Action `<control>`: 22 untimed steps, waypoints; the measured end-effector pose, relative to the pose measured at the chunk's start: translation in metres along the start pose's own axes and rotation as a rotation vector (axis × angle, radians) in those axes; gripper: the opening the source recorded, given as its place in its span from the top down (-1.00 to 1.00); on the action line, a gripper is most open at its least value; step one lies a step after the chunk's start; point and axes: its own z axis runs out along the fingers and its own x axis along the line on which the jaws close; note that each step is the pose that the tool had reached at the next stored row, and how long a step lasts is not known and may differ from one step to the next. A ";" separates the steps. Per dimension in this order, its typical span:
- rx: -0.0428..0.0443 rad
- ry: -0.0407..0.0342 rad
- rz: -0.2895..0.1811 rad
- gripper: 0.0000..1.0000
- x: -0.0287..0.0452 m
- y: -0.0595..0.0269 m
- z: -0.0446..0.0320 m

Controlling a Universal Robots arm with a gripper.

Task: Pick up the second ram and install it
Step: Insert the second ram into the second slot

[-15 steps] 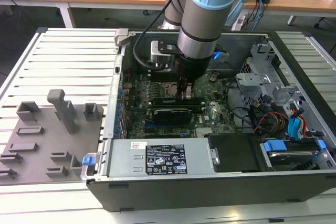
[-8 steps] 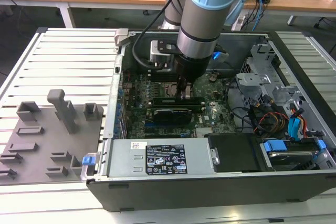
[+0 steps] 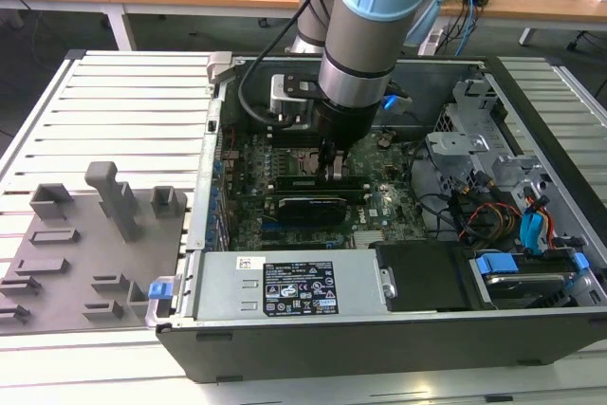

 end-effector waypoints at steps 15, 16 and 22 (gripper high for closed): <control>0.0002 -0.0016 0.001 0.73 0.0000 -0.0015 0.0021; 0.0002 -0.0018 0.001 0.73 0.0000 -0.0015 0.0020; 0.0000 -0.0084 0.002 0.73 -0.0001 -0.0015 0.0009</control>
